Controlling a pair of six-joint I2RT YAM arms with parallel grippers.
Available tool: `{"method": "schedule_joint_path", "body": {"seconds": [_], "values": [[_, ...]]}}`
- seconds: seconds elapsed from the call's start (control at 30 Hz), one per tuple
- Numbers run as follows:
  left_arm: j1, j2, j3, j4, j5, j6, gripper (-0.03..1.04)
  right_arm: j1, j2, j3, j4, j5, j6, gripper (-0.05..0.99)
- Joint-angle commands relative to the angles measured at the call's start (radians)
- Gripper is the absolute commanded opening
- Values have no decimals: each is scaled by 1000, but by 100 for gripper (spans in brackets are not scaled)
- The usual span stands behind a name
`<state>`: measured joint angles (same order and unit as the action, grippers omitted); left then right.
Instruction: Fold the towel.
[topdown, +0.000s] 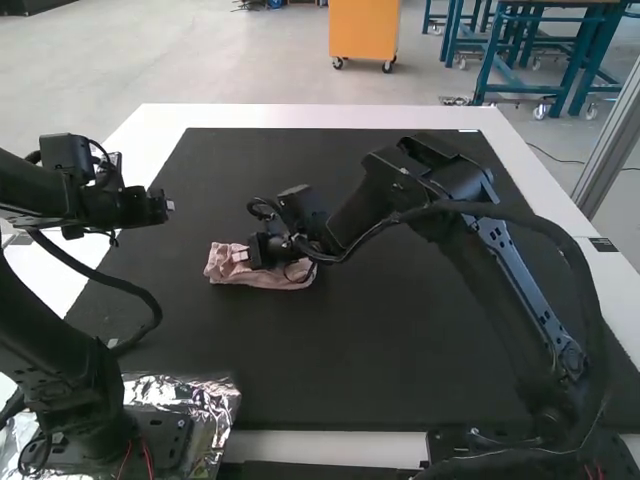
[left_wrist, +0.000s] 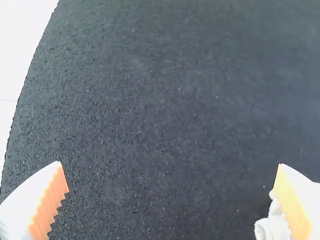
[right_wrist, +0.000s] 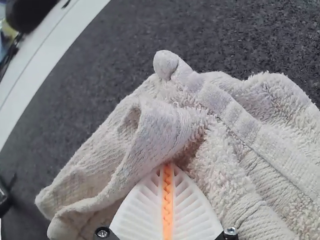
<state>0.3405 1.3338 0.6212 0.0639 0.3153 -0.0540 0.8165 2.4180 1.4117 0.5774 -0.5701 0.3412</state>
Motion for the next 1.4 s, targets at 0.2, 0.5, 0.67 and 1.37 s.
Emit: {"method": "schedule_joint_path", "body": {"seconds": [0.2, 0.5, 0.67, 1.37], "values": [[-14, -88, 109, -73, 30, -26, 97, -114, -321, 20, -185, 6, -10, 65], [-95, -214, 204, -131, 27, -30, 97, -223, -688, 35, -330, 59, -8, 92], [-126, -326, 236, -136, 25, -30, 97, -320, -913, 23, -413, 179, -21, 92], [-132, -918, 178, -92, 133, -313, 97, -754, -2108, -436, -676, 273, -61, 92]]}}
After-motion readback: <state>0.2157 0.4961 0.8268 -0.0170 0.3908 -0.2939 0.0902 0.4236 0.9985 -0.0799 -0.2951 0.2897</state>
